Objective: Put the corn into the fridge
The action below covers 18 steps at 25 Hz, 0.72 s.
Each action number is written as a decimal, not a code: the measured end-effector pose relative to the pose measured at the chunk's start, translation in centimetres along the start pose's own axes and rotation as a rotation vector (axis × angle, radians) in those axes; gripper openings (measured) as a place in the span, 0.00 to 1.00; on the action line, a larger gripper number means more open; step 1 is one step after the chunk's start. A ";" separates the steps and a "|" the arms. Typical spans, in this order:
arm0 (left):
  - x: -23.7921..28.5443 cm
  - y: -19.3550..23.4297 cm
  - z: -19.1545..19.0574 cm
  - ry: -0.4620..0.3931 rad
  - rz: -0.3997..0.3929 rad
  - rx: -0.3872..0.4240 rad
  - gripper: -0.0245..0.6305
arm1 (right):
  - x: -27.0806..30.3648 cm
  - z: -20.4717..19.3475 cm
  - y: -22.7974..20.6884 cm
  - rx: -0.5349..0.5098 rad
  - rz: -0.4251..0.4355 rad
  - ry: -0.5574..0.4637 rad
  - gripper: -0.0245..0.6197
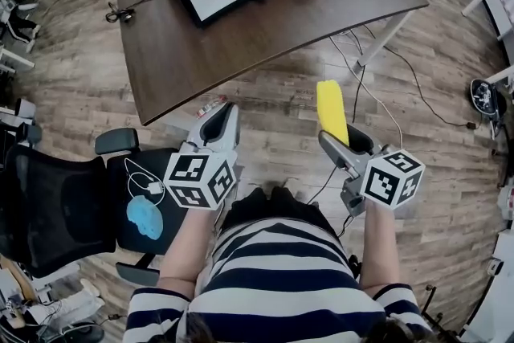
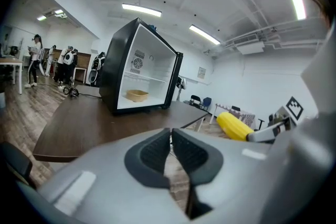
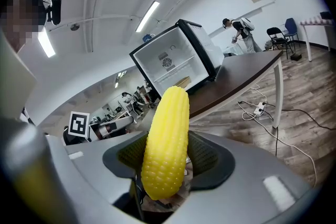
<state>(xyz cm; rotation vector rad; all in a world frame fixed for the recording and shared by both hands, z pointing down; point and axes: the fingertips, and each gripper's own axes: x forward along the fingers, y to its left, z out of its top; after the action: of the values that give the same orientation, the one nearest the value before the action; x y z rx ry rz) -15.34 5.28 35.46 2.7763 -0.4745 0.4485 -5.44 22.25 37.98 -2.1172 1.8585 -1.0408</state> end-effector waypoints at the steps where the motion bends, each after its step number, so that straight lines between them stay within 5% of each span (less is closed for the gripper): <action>1: 0.4 -0.2 0.1 0.000 0.006 0.003 0.04 | 0.0 0.2 -0.4 -0.003 0.001 0.003 0.41; 18: 4.0 -2.9 1.4 -0.027 0.015 0.007 0.04 | 0.9 3.2 -4.2 -0.060 0.039 0.030 0.41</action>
<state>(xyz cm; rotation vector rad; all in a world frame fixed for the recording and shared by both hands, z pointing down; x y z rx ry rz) -10.31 6.38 34.91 2.7904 -0.5013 0.4168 -0.18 21.33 38.08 -2.0997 1.9608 -1.0265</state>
